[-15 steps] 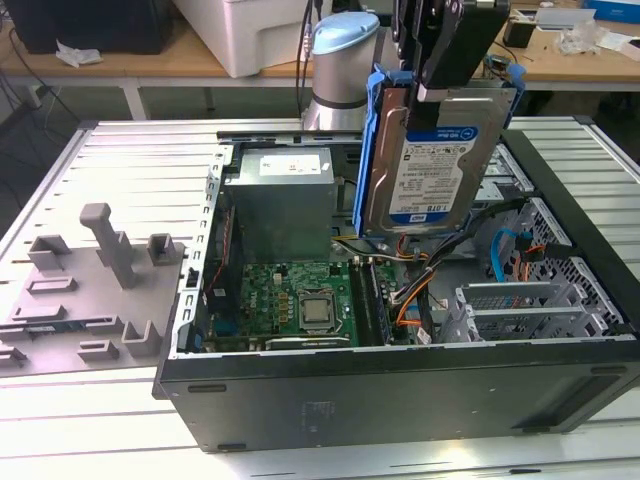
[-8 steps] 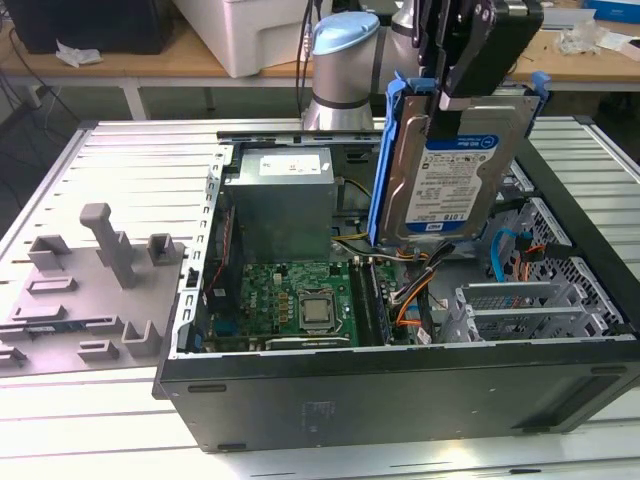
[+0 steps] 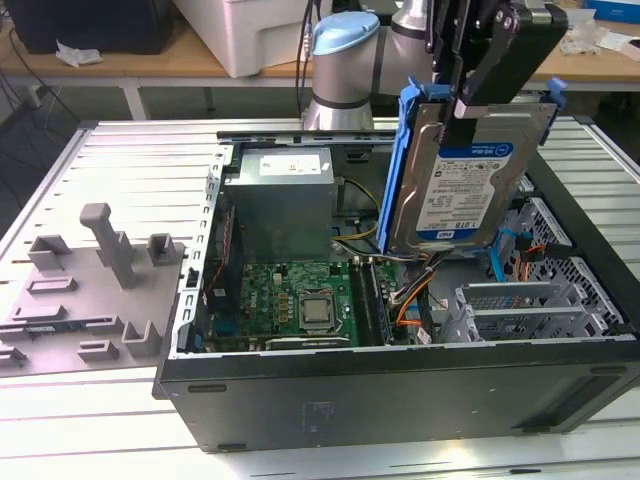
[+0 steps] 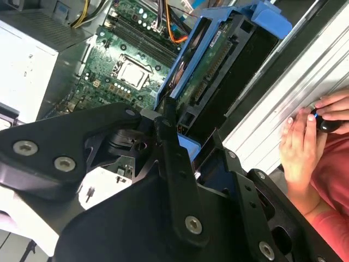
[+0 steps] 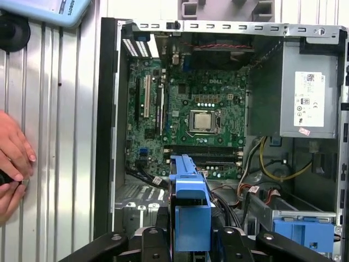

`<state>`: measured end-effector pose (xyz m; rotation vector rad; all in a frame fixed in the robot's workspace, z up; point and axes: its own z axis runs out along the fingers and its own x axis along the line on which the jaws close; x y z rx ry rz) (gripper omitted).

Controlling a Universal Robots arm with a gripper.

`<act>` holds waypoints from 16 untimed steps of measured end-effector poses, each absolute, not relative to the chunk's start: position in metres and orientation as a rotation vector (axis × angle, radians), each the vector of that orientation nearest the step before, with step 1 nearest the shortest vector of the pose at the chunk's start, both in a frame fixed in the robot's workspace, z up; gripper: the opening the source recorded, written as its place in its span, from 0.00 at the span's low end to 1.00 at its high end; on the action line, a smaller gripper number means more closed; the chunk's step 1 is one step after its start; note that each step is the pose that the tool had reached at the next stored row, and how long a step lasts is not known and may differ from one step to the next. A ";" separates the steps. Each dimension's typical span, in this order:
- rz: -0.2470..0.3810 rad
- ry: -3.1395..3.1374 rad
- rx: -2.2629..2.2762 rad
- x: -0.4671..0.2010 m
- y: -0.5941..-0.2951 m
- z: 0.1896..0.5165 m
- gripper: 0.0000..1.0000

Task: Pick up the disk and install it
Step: 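Pick up the disk, then insert the disk into the insertion slot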

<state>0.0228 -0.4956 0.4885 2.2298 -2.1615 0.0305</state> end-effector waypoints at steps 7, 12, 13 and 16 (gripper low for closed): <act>0.030 -2.161 2.230 0.047 -0.502 0.488 0.36; 0.030 -2.162 2.229 0.065 -0.508 0.488 0.36; 0.030 -2.162 2.229 0.065 -0.508 0.488 0.36; 0.030 -2.162 2.229 0.065 -0.509 0.488 0.36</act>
